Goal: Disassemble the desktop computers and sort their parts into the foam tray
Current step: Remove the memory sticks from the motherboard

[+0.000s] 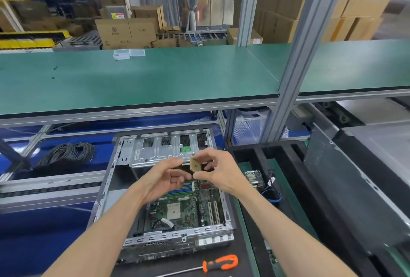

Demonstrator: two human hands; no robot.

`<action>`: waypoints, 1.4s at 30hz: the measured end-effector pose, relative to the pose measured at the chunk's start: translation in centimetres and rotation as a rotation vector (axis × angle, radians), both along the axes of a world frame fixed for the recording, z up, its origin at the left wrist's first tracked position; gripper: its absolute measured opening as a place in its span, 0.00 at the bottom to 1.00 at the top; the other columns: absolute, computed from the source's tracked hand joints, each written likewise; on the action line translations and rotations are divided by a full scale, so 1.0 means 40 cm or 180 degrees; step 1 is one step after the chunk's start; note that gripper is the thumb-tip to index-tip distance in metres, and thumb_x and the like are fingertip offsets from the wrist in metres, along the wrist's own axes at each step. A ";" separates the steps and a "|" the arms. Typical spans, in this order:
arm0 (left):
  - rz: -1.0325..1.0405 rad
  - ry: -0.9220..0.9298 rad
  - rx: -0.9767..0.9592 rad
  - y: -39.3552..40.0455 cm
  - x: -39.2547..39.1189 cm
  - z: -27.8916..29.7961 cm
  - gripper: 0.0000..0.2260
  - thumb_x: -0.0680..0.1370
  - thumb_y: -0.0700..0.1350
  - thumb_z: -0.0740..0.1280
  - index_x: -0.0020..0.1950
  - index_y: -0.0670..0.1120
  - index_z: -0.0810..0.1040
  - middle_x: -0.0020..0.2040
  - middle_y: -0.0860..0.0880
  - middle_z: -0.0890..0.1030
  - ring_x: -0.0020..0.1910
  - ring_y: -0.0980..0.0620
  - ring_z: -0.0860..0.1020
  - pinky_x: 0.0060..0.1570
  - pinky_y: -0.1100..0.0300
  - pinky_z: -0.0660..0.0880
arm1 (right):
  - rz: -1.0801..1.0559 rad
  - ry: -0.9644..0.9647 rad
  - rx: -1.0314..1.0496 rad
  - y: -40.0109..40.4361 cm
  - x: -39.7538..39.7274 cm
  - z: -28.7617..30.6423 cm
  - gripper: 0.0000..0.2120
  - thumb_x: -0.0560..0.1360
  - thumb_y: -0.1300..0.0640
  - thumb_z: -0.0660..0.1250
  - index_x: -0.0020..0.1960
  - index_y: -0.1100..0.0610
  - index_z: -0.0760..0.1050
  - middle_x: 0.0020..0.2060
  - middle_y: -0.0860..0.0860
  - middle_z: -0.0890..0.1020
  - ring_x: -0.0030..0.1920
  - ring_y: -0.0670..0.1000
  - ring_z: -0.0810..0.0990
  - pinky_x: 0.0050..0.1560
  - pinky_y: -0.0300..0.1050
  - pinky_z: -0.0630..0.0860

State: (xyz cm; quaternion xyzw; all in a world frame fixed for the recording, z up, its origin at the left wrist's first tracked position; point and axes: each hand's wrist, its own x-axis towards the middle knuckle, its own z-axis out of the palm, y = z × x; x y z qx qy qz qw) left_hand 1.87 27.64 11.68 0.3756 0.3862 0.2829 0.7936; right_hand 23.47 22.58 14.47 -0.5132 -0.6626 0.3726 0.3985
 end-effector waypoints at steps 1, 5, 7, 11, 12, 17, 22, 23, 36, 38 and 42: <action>0.0133 0.0115 0.0079 0.001 0.001 -0.004 0.20 0.68 0.47 0.79 0.54 0.43 0.76 0.48 0.33 0.82 0.36 0.47 0.79 0.40 0.57 0.80 | -0.0068 -0.0159 0.0042 0.001 0.019 0.002 0.18 0.68 0.58 0.80 0.56 0.50 0.82 0.48 0.42 0.84 0.52 0.42 0.81 0.50 0.43 0.80; 0.0303 0.0820 0.0720 0.000 0.010 -0.030 0.03 0.78 0.38 0.70 0.48 0.41 0.76 0.44 0.37 0.83 0.37 0.47 0.81 0.40 0.60 0.79 | -0.0276 -0.0693 -0.0039 0.004 0.105 -0.008 0.18 0.69 0.57 0.79 0.58 0.51 0.81 0.52 0.44 0.83 0.51 0.45 0.81 0.50 0.43 0.79; 0.0197 0.1231 0.1042 -0.004 0.014 -0.047 0.02 0.79 0.36 0.67 0.47 0.39 0.79 0.45 0.40 0.85 0.43 0.45 0.83 0.44 0.60 0.79 | -0.0328 -0.0883 -0.0102 0.006 0.144 -0.028 0.19 0.69 0.57 0.79 0.58 0.51 0.80 0.51 0.43 0.82 0.51 0.45 0.80 0.49 0.39 0.78; -0.0090 0.1947 0.1557 -0.013 0.021 -0.073 0.05 0.78 0.37 0.69 0.47 0.43 0.84 0.47 0.48 0.86 0.51 0.47 0.84 0.58 0.53 0.78 | -0.0407 -0.1327 -0.0274 0.009 0.208 -0.093 0.20 0.69 0.59 0.79 0.59 0.53 0.79 0.51 0.44 0.81 0.50 0.42 0.77 0.45 0.28 0.70; -0.0143 0.2095 0.1624 -0.015 0.021 -0.079 0.05 0.78 0.38 0.69 0.46 0.46 0.84 0.46 0.51 0.86 0.51 0.49 0.83 0.59 0.52 0.78 | -0.0407 -0.1443 -0.0348 0.010 0.222 -0.112 0.20 0.69 0.59 0.79 0.59 0.53 0.79 0.52 0.44 0.80 0.49 0.42 0.77 0.46 0.27 0.69; -0.0218 0.2495 0.1729 -0.016 0.016 -0.109 0.08 0.77 0.42 0.70 0.42 0.54 0.85 0.46 0.56 0.85 0.52 0.53 0.82 0.60 0.49 0.74 | -0.0184 -0.2163 -0.0735 0.012 0.259 -0.216 0.21 0.69 0.60 0.78 0.61 0.55 0.78 0.56 0.49 0.81 0.56 0.50 0.79 0.56 0.40 0.73; -0.0177 0.2694 0.1735 -0.009 0.009 -0.136 0.08 0.77 0.43 0.71 0.42 0.55 0.85 0.46 0.57 0.85 0.51 0.55 0.81 0.57 0.52 0.72 | -0.0092 -0.2674 -0.0980 0.025 0.265 -0.283 0.22 0.71 0.61 0.75 0.63 0.52 0.76 0.60 0.50 0.78 0.62 0.53 0.75 0.58 0.48 0.75; -0.0167 0.2747 0.1747 -0.007 0.008 -0.140 0.07 0.77 0.43 0.71 0.42 0.55 0.84 0.46 0.57 0.85 0.52 0.55 0.80 0.54 0.54 0.71 | -0.0122 -0.2710 -0.1017 0.028 0.264 -0.292 0.22 0.71 0.61 0.75 0.63 0.52 0.76 0.60 0.50 0.78 0.62 0.54 0.75 0.57 0.49 0.76; -0.0197 0.3236 0.1756 0.020 -0.005 -0.160 0.05 0.77 0.46 0.72 0.43 0.56 0.84 0.46 0.57 0.84 0.48 0.56 0.81 0.45 0.62 0.72 | -0.0097 -0.2614 -0.1340 0.073 0.254 -0.345 0.24 0.65 0.64 0.80 0.58 0.56 0.77 0.57 0.53 0.77 0.56 0.56 0.77 0.51 0.47 0.74; -0.0187 0.3298 0.1765 0.025 -0.003 -0.161 0.06 0.76 0.46 0.72 0.42 0.56 0.84 0.45 0.57 0.84 0.47 0.56 0.81 0.46 0.60 0.74 | -0.0110 -0.2607 -0.1385 0.077 0.254 -0.344 0.24 0.65 0.64 0.81 0.57 0.56 0.77 0.57 0.53 0.77 0.55 0.56 0.77 0.50 0.47 0.74; -0.0210 0.3476 0.1810 0.032 -0.005 -0.166 0.06 0.76 0.44 0.72 0.42 0.55 0.83 0.45 0.57 0.84 0.45 0.57 0.81 0.43 0.61 0.74 | -0.0095 -0.2637 -0.1388 0.082 0.249 -0.341 0.25 0.63 0.63 0.82 0.57 0.57 0.78 0.56 0.54 0.78 0.54 0.57 0.77 0.50 0.47 0.75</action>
